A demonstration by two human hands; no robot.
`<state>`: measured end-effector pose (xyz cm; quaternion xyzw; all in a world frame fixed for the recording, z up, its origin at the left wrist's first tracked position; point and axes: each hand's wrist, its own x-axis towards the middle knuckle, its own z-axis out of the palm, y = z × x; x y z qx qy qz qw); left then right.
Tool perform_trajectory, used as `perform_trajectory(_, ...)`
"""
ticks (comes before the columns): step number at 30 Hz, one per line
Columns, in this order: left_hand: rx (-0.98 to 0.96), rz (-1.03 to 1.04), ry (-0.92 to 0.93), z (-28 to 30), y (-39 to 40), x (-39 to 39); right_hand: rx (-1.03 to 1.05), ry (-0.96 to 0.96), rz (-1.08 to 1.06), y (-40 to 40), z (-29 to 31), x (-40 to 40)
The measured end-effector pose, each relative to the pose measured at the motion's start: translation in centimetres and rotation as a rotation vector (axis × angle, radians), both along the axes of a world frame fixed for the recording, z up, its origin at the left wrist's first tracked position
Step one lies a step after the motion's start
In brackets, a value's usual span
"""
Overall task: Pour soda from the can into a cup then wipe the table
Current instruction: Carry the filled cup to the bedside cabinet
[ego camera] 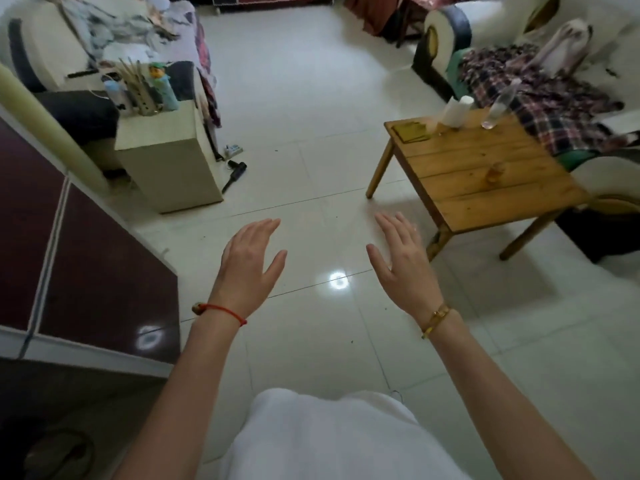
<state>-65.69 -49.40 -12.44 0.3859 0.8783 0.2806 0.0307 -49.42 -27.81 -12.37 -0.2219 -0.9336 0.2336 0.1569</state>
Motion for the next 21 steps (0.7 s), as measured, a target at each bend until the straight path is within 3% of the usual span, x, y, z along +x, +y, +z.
perform_trajectory(13, 0.049, -0.3, -0.027, 0.2, 24.0, 14.9, 0.046, -0.045, -0.292, 18.8, 0.4, 20.3)
perform_trajectory(21, 0.009, -0.373, -0.061, -0.1, 33.6, 19.5, -0.052, -0.076, -0.428, 27.5, 0.1, 27.0)
